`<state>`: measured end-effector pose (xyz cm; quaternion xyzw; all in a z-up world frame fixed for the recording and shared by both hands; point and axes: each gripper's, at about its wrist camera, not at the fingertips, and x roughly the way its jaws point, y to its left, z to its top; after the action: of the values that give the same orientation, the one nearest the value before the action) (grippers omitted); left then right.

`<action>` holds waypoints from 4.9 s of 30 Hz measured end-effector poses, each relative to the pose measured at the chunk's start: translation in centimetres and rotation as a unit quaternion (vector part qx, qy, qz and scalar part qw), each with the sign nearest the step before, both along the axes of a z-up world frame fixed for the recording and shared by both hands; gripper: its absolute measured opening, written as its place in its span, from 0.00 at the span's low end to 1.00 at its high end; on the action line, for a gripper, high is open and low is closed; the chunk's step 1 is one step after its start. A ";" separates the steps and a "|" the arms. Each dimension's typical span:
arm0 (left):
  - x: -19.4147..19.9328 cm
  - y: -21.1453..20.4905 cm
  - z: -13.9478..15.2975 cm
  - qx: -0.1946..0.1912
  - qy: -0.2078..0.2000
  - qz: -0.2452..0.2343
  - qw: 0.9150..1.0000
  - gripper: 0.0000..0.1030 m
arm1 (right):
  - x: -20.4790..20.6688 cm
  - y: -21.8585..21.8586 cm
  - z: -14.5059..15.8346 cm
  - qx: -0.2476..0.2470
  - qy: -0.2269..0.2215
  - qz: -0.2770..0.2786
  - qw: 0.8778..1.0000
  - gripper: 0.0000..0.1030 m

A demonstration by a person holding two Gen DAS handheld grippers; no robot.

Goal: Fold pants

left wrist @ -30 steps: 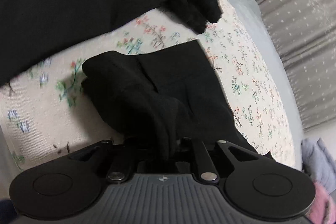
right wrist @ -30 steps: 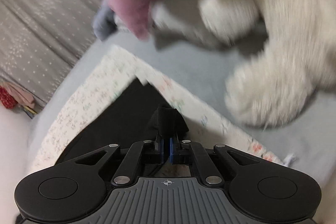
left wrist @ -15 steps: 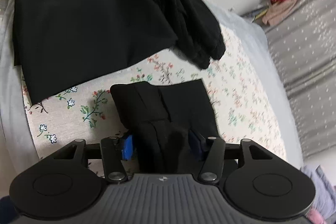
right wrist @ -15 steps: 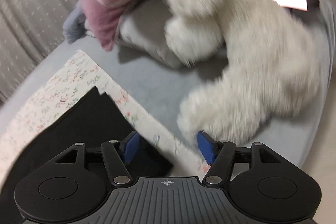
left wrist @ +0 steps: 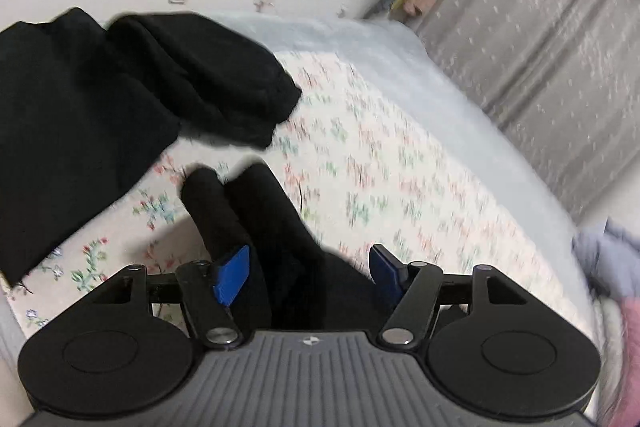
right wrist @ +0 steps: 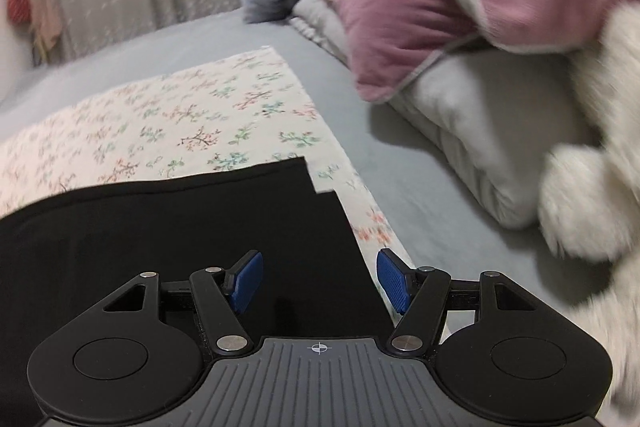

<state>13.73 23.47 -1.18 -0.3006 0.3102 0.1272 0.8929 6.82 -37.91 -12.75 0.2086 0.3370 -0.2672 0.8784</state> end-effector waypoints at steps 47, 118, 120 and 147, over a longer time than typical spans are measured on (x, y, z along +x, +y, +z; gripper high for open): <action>20.8 -19.9 -6.6 0.133 -0.013 -0.418 0.898 0.04 | 10.0 -4.4 0.5 -0.104 -0.014 0.133 0.986 0.10; 15.7 -21.1 -8.6 0.170 0.009 -0.295 0.940 0.53 | -3.4 -1.2 -2.9 0.153 -0.004 -0.159 0.975 0.30; 15.2 -21.3 -8.5 0.173 0.007 -0.301 0.938 0.53 | -3.6 -0.9 -1.8 0.108 -0.003 -0.177 0.978 0.30; 10.0 -9.9 -2.7 0.166 -0.025 -0.223 0.960 0.76 | -2.0 0.6 -1.6 -0.004 0.081 -0.144 0.986 0.14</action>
<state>23.72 13.55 -3.92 -0.0743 0.3215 -0.0326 0.9434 4.83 -37.28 -14.30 0.2287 0.3722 -0.4082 0.8016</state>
